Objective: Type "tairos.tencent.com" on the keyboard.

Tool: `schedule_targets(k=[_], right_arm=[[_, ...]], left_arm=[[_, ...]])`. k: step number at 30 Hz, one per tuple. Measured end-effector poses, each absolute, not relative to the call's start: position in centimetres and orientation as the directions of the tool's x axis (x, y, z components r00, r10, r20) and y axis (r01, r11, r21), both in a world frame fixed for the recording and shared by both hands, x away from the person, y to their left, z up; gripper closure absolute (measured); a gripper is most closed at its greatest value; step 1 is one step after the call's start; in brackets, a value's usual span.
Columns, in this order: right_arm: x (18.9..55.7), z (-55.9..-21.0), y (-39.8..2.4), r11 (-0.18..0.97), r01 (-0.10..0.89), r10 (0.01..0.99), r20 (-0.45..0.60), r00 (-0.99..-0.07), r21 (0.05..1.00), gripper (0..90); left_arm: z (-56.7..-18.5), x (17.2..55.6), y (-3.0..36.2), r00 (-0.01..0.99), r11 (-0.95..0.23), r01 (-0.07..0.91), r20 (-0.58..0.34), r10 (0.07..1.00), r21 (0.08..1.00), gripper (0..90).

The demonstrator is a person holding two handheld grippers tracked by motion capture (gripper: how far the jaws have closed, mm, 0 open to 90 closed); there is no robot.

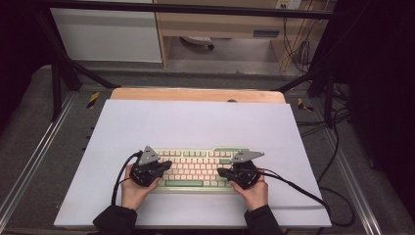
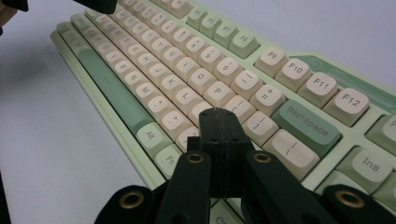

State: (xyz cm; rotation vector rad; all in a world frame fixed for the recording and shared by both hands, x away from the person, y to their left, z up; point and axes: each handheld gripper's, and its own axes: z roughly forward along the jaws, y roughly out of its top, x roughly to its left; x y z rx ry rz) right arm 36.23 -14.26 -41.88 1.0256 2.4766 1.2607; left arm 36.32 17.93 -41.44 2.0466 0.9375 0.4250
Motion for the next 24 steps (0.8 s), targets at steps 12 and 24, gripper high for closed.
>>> schedule_targets(k=[12,24], right_arm=[[36.3,-41.9,-14.3,0.406,0.499,0.649,0.143,-0.747,0.766,90.0],[36.3,-42.0,-14.3,0.408,0.5,0.648,0.143,-0.748,0.764,90.0]], left_arm=[[-42.2,37.1,18.0,0.643,-0.382,0.489,-0.029,0.765,0.785,90.0],[-42.8,37.6,17.9,0.637,-0.39,0.498,-0.022,0.771,0.774,90.0]])
